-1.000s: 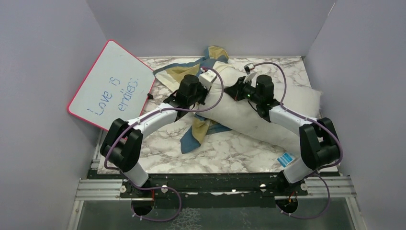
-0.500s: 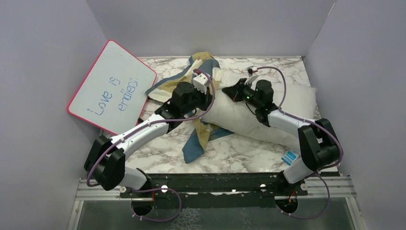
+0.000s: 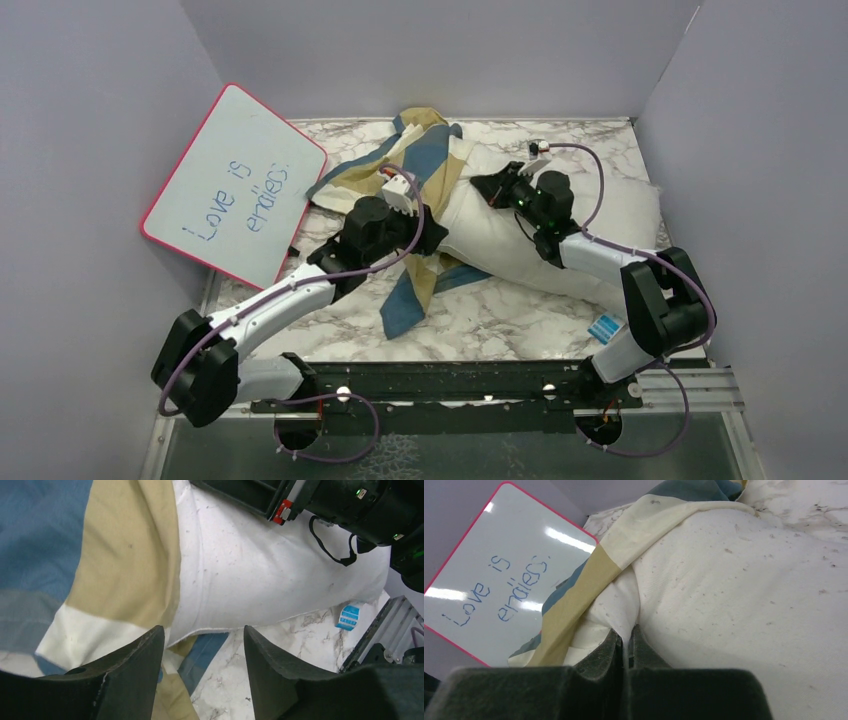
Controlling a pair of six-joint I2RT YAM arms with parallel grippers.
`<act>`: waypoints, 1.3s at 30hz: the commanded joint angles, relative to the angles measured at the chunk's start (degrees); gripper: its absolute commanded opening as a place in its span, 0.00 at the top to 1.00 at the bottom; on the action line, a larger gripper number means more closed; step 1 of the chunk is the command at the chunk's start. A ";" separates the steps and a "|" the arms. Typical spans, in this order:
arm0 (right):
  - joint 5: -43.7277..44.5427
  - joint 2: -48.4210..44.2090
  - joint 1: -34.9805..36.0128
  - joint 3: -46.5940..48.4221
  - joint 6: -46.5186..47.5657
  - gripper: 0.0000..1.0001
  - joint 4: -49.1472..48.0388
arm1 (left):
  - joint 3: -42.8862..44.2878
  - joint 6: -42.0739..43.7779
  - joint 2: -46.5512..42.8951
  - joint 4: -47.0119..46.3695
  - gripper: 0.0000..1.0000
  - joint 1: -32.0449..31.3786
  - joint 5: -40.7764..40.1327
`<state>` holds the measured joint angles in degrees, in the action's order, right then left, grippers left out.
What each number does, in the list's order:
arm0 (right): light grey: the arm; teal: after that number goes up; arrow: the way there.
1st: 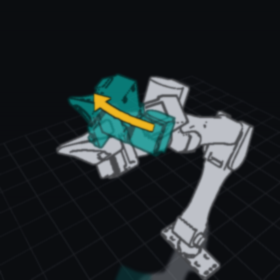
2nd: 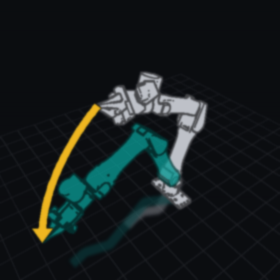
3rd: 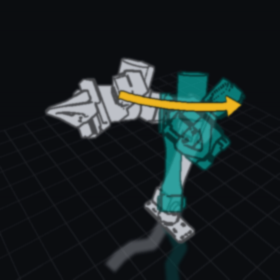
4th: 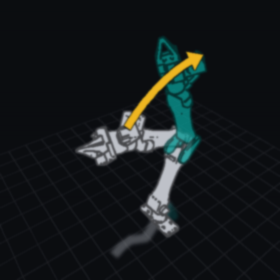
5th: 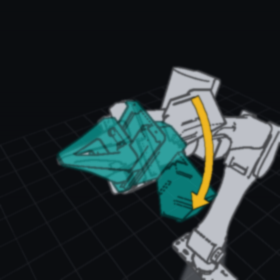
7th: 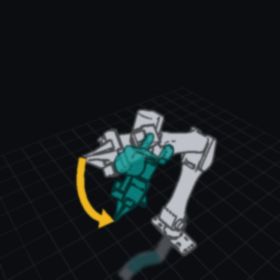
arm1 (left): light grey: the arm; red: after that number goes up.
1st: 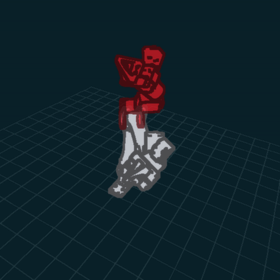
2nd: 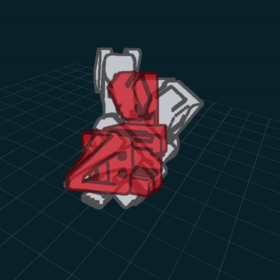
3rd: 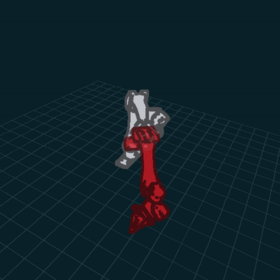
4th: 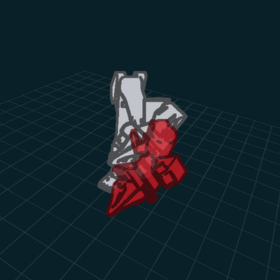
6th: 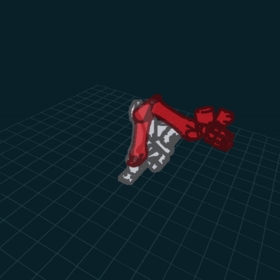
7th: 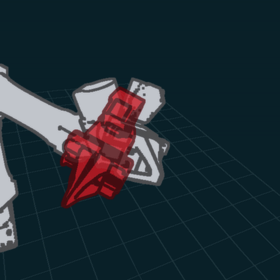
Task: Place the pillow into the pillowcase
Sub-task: Stuff the pillow into the pillowcase.
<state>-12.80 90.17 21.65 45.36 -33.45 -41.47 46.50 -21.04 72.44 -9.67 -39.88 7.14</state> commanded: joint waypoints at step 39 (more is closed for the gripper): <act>10.79 -2.00 16.30 1.54 77.87 0.18 21.77 | -17.28 -11.07 -5.94 -10.07 1.00 -1.69 -5.81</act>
<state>-12.12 82.96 36.80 49.43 42.50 -4.89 29.43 -30.98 67.88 -16.62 -41.01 1.96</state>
